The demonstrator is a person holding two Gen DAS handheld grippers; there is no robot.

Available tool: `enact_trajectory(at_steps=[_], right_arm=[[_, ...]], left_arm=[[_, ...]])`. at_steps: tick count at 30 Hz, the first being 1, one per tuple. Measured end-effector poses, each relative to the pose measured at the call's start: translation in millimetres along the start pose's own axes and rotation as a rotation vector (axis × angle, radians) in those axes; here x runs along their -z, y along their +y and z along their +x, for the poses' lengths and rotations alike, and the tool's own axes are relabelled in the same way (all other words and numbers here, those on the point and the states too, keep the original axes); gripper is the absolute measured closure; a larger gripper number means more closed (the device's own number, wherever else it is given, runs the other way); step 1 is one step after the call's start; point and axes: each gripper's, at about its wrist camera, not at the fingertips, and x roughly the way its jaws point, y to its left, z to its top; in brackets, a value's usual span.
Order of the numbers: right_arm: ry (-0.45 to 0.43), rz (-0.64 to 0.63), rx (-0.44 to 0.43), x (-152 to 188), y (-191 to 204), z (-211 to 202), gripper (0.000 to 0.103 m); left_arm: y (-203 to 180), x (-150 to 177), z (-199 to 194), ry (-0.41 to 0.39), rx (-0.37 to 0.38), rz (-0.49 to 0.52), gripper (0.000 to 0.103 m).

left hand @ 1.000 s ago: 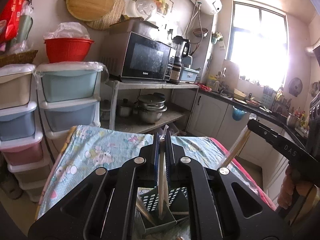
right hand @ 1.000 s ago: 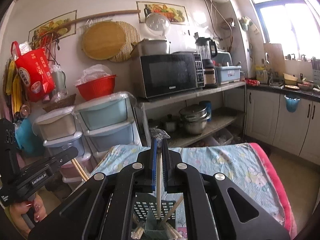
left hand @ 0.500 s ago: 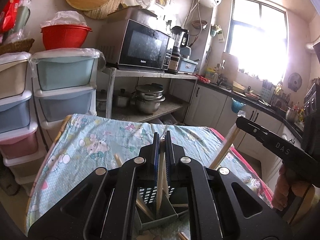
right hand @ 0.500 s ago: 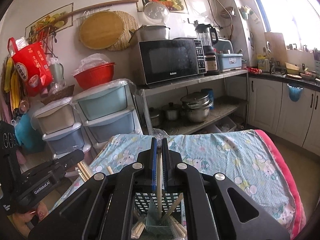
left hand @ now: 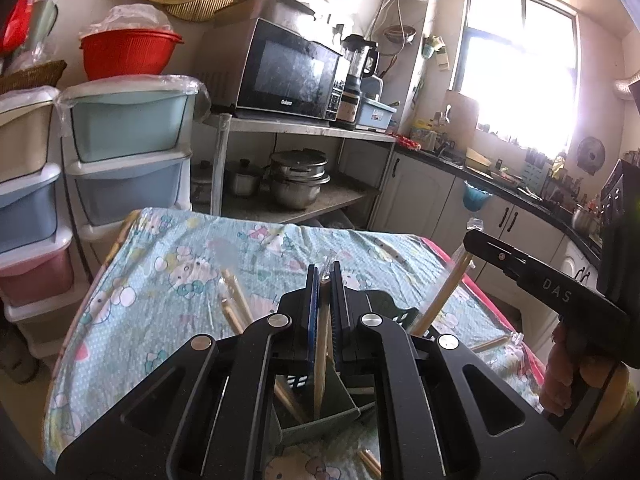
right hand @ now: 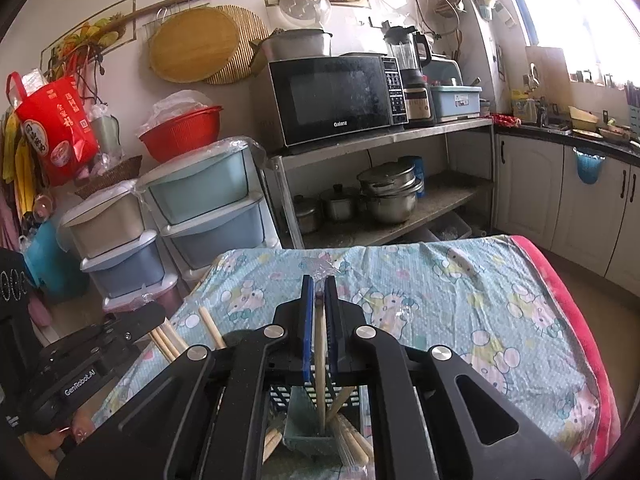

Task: Organize utensils
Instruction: 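Lower the chopstick into the caddy and open the right gripper, then move the right gripper down to a loose chopstick on the cloth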

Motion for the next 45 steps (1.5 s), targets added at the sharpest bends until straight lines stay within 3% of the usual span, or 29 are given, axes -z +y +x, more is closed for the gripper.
enact_trajectory(at_steps=[2,18,20,33,40,45], right_arm=[[0.007,0.008,-0.002,2.3,-2.2,-0.2,0.087],[0.021,0.026,0.01,12.1,-17.1,-18.8,0.075],[0.02,0.024,0.009,12.9,-17.6,-22.6,0.073],[0.021,0.012,0.006,20.8,-16.5,-41.7,0.059],[0.017,0.001,0.001,26.7,-13.7,-58.6,0.049],[0.019,-0.005,-0.003,33.2,-11.8,-71.6,0.043]], left_arm=[[-0.1,1.7,0.0,0.005,0.001,-0.004,0.1],[1.5,10.1,-5.1,0.029,-0.005,-0.025,0.097],[2.5,10.9,-6.3,0.033,-0.007,-0.03,0.082],[6.0,15.4,-26.4,0.018,-0.032,-0.048,0.045],[5.9,20.2,-39.8,0.015,-0.029,-0.056,0.016],[4.2,25.3,-50.3,0.011,-0.028,-0.057,0.011]])
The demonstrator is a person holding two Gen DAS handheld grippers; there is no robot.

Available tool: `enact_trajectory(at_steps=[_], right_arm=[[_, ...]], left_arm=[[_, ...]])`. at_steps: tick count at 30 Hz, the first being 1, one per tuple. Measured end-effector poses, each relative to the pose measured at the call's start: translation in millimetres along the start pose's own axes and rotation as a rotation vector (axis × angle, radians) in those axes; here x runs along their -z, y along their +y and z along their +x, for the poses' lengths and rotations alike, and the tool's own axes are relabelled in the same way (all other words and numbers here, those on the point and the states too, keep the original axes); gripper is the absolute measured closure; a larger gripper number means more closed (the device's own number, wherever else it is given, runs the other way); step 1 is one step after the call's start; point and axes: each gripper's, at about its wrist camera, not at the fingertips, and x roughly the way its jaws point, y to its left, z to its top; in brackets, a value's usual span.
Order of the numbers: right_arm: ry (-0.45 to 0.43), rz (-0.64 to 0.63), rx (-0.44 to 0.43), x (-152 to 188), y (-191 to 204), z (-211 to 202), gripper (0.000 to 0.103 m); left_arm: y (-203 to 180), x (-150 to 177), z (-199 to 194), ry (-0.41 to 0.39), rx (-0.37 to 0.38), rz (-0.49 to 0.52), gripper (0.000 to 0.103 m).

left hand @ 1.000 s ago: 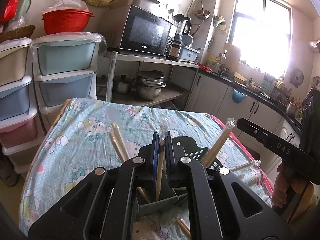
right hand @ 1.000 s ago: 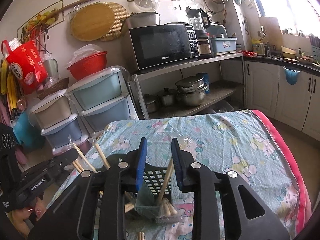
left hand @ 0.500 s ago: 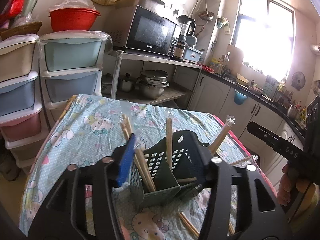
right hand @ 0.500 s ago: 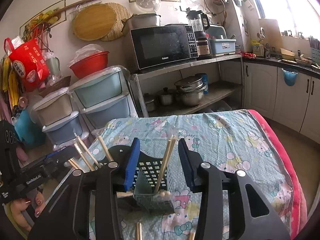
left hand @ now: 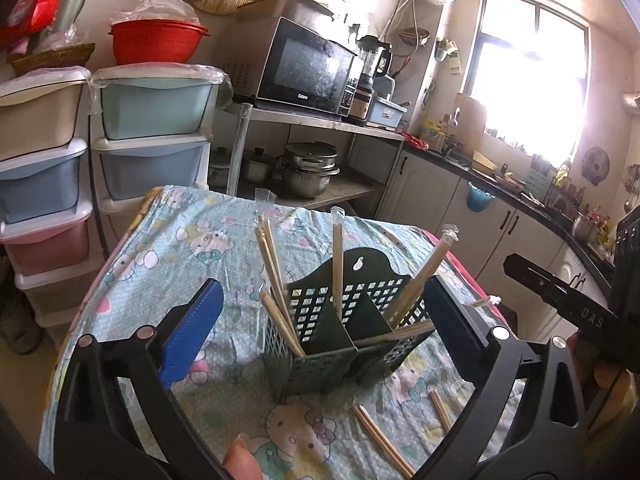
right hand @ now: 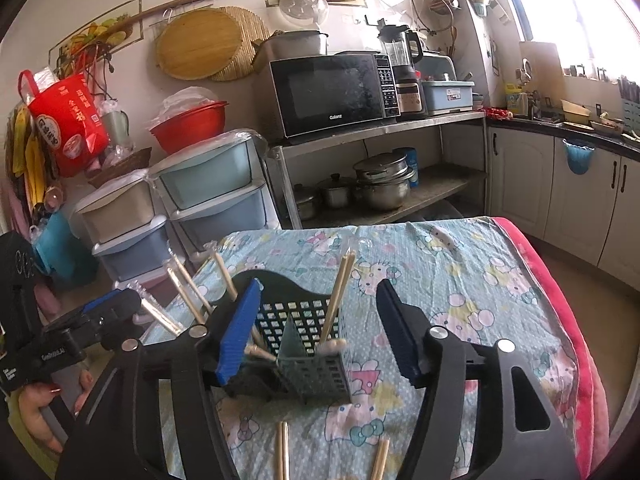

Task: Organize utensils
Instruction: 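Move the right gripper down to a loose chopstick on the cloth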

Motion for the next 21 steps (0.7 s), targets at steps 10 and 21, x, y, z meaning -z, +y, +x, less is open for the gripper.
enact_trajectory(at_steps=[10,21], right_arm=[[0.024,-0.043,0.009,19.4,5.2,-24.1,0.039],[0.109,-0.04,0.027,52.0,-2.9,-24.7,0.039]], left_arm=[[-2.4,15.3,-15.3,0.014,-0.014,0.007,0.011],[-14.6,55.1,-8.1,0.117,0.017,0.017,0.011]])
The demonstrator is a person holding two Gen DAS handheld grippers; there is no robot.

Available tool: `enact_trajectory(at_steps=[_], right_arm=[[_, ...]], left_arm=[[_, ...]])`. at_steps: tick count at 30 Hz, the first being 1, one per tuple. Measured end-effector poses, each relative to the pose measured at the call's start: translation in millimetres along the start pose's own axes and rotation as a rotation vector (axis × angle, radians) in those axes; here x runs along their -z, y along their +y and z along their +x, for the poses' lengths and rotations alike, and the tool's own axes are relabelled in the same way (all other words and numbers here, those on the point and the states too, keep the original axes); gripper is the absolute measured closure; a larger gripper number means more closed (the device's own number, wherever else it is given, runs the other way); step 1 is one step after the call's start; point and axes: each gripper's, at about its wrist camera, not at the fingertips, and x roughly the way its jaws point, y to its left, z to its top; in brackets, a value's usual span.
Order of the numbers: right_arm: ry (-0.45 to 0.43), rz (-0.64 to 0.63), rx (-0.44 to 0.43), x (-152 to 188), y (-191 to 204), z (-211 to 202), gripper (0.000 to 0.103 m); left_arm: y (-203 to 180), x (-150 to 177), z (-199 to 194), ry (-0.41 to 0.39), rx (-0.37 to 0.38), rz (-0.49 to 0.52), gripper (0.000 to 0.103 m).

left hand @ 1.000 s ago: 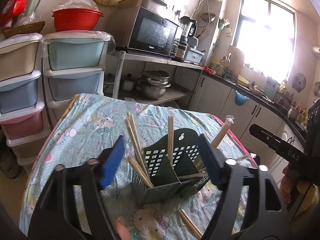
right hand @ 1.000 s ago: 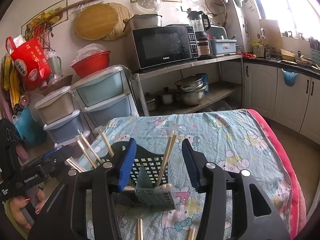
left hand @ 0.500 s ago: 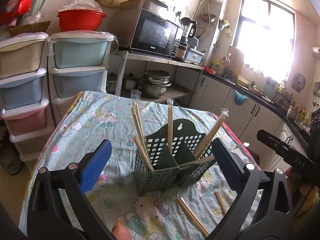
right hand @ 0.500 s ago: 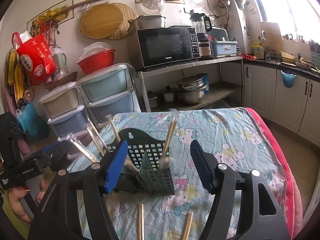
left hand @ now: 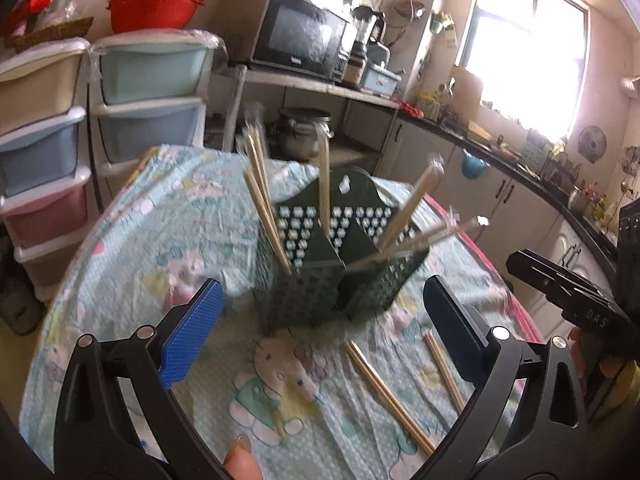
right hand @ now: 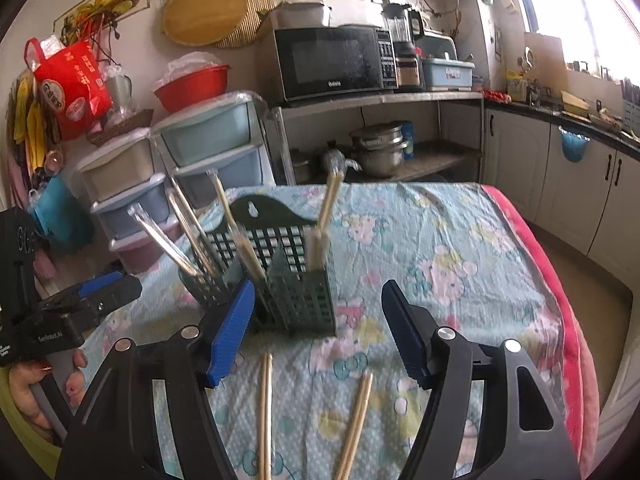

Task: Organize utensils
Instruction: 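Move the right gripper down to a loose chopstick on the cloth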

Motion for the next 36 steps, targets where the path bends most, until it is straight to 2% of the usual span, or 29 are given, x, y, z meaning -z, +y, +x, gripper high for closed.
enact_trajectory(at_steps=[16,18,20,24,26,29,36], right_arm=[[0.152,0.026,0.022,46.7,-24.5,26.3,0.04],[0.179,0.032,0.02,50.2,-28.8,32.5,0.042],[0.211,0.03,0.015,54.9,-31.5,41.2,0.051],[0.268,0.04,-0.005,64.7,-34.9,56.7,0.059],[0.296,0.05,-0.018,69.2,-37.5,66.1,0.065],[0.337,0.065,-0.028,72.9,-41.4,79.7,0.069],[0.395,0.096,-0.035,80.6,-47.7,102.8,0.07]], left_arm=[[-20.6,40.2,41.3,0.149,0.027,0.036,0.011],[-22.1,44.6,48.2,0.174,0.04,0.033,0.011],[-24.2,49.0,56.5,0.205,0.054,0.027,0.011],[-27.0,57.3,71.7,0.264,0.082,0.013,0.026],[-27.8,60.8,78.6,0.294,0.097,0.0,0.039],[-30.0,65.8,90.1,0.338,0.116,-0.015,0.041],[-29.8,69.1,117.0,0.401,0.12,-0.065,0.049]])
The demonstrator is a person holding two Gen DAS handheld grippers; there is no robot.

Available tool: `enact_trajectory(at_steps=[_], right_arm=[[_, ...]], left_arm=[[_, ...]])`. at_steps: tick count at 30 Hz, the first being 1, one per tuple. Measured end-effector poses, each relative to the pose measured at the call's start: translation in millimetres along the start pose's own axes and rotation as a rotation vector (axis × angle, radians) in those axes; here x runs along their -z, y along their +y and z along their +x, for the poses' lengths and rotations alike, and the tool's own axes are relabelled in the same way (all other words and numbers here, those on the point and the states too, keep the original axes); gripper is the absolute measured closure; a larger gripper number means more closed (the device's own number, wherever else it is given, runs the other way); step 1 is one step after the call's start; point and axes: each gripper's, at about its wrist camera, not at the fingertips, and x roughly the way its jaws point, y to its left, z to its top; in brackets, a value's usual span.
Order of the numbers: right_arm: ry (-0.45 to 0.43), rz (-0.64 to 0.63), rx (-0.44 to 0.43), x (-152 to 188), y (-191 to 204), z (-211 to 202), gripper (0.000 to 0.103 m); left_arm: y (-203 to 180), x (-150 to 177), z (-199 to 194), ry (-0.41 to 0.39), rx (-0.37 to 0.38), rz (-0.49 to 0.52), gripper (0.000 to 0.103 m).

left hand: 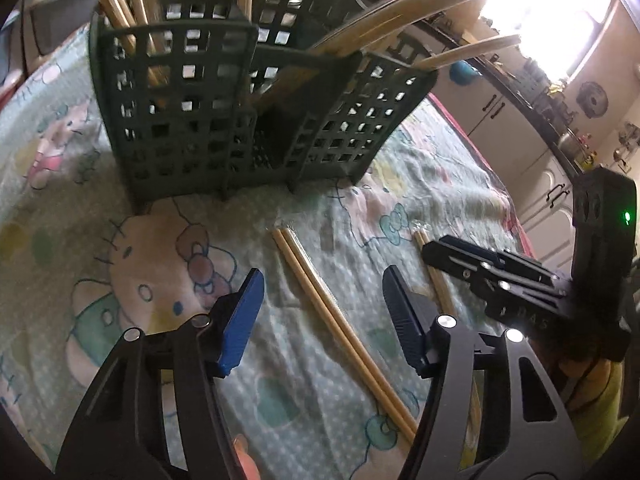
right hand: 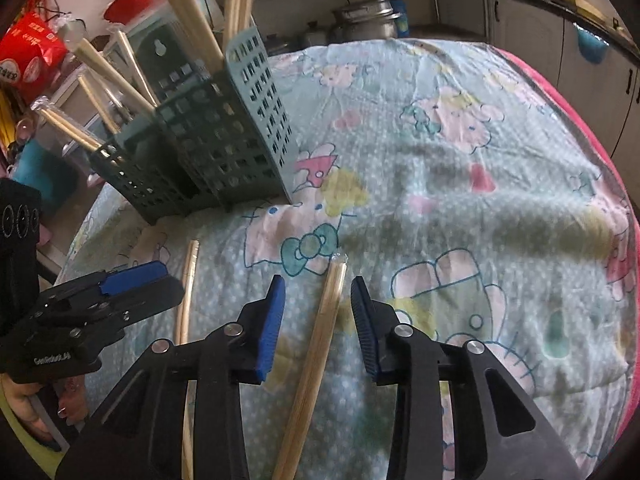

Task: Organize utensils
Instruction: 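Move the right gripper down to a loose chopstick on the cloth, then close the right gripper on the wooden chopstick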

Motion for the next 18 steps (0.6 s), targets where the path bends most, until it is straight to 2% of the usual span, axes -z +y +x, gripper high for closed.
enact_trajectory(at_steps=[7,9,12,14,18], right_arm=[[0.019,0.031,-0.012,1.5,-5.4,11.0,0.072],[0.023,0.028,-0.006,0.1,-4.7,13.2,0.072],[0.027,0.01,0.021,-0.6,-2.1,15.8,0.074],[0.027,0.0,0.044,-1.7,-0.9,17.6,0.081],[0.024,0.009,0.05,-0.7,-4.2,16.9,0.089]], left_arm=[[1.8,-11.3,12.4,-0.004,-0.043,-0.038,0.049],[2.0,-14.1,16.9,-0.001,-0.064,-0.044,0.054],[1.4,-17.8,23.1,-0.006,-0.111,-0.037,0.066],[-0.4,-19.4,27.1,-0.011,-0.147,-0.022,0.08],[2.9,-19.6,26.3,-0.013,-0.164,-0.01,0.089]])
